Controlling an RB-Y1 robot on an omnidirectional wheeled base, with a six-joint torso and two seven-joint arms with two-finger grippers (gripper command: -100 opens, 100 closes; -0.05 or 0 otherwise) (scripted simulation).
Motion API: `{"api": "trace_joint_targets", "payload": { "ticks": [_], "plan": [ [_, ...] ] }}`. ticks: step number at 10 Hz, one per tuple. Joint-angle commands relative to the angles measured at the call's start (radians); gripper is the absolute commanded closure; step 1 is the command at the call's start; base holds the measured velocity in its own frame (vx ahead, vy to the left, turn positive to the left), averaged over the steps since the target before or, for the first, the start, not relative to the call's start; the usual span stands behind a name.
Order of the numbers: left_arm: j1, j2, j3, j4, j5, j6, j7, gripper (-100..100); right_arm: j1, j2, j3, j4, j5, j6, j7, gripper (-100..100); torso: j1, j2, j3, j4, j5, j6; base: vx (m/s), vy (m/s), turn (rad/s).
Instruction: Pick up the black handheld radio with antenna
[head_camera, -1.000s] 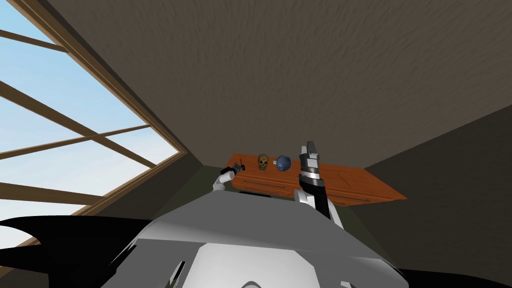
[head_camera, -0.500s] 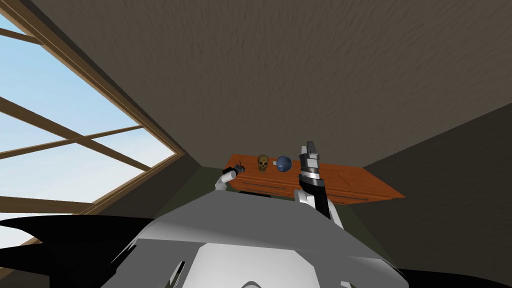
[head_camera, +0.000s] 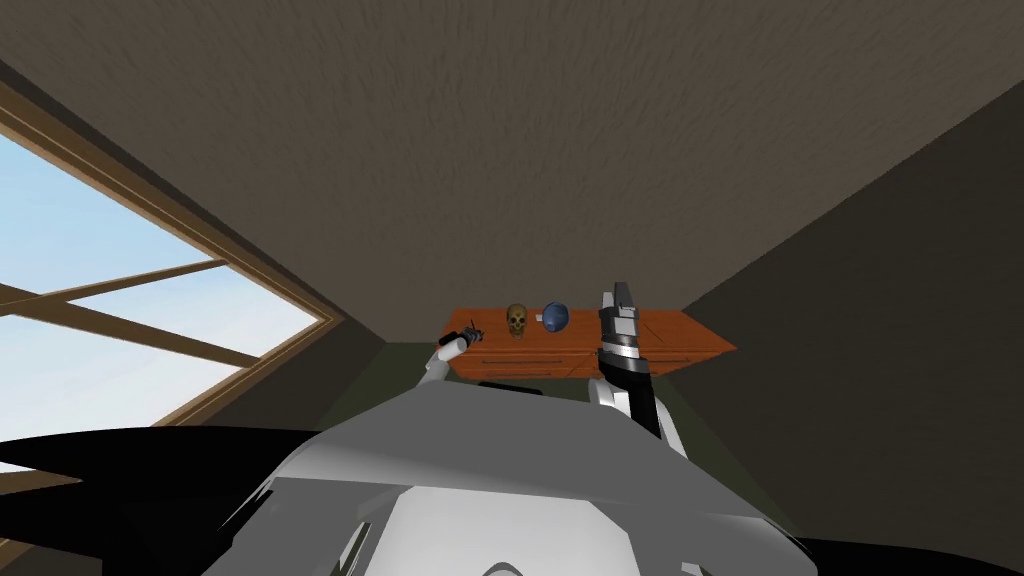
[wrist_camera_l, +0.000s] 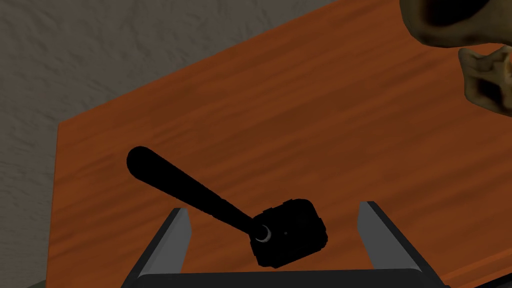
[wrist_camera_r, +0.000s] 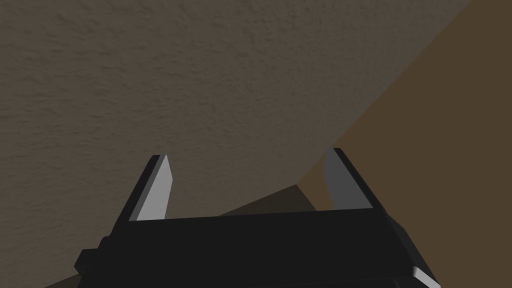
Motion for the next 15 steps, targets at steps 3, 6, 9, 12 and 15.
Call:
{"api": "trace_joint_targets", "payload": {
  "ticks": [3, 6, 9, 12, 15],
  "plan": [
    [-0.056, 0.029, 0.052, 0.096, 0.020, -0.040, 0.007, -100, 0.000, 0.000, 0.000, 0.000, 0.000, 0.000, 0.000, 0, 0.000, -0.001, -0.001, 0.000, 0.000, 0.000, -0.061, 0.008, -0.170],
    [-0.081, 0.044, 0.074, 0.145, 0.033, -0.059, 0.008, -100, 0.000, 0.000, 0.000, 0.000, 0.000, 0.000, 0.000, 0, 0.000, -0.002, -0.001, 0.000, 0.000, 0.001, -0.051, 0.003, -0.168],
    [-0.131, 0.075, 0.119, 0.216, 0.060, -0.099, 0.011, -100, 0.000, 0.000, 0.000, 0.000, 0.000, 0.000, 0.000, 0, -0.001, -0.002, -0.001, 0.000, 0.000, 0.000, -0.062, -0.009, -0.180],
    [-0.157, 0.090, 0.141, 0.266, 0.073, -0.118, 0.012, -100, 0.000, 0.000, 0.000, 0.000, 0.000, 0.000, 0.000, 0, 0.000, -0.003, -0.002, -0.001, 0.000, 0.000, -0.036, 0.002, -0.111],
    [-0.153, 0.086, 0.129, 0.263, 0.072, -0.115, 0.010, 100, 0.000, 0.000, 0.000, 0.000, 0.000, 0.000, 0.000, 0, 0.000, -0.005, -0.003, -0.001, 0.000, 0.000, -0.007, 0.001, -0.017]
  ]
}}
